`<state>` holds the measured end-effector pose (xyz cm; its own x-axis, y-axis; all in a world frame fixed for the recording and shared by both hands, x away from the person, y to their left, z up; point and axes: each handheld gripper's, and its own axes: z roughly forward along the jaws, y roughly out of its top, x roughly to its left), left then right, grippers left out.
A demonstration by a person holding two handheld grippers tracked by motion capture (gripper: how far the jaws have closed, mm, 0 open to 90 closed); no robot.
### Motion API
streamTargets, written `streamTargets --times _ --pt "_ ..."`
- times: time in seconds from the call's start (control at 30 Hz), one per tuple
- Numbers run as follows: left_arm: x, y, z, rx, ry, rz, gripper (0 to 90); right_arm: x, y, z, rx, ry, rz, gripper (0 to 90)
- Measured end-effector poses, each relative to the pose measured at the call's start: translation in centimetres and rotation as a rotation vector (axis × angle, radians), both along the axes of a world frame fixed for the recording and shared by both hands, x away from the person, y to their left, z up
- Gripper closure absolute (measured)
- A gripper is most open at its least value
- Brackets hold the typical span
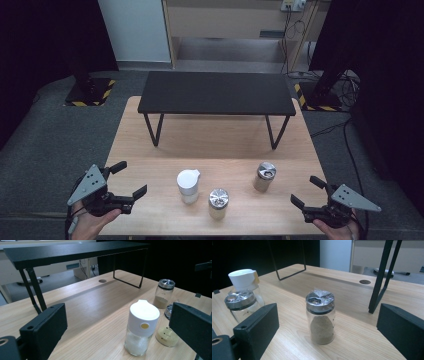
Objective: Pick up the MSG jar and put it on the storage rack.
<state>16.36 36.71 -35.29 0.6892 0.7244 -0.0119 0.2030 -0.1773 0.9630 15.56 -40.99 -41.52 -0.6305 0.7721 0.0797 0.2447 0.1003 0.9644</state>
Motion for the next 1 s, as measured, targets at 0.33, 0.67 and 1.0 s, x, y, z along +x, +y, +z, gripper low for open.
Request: streamTargets --times 0.33,0.67,1.0 --pt "1.7 -1.1 0.5 0.019 0.029 -0.039 0.4 0.0 0.0 0.0 -0.001 -0.002 0.001 4.7" --pt "3.0 -2.8 0.5 0.026 0.034 -0.09 0.5 0.0 0.0 0.0 0.001 -0.002 0.001 4.7" --pt "4.3 -4.7 -0.2 0.03 0.047 -0.131 0.6 0.0 0.0 0.0 0.0 -0.005 0.002 4.8"
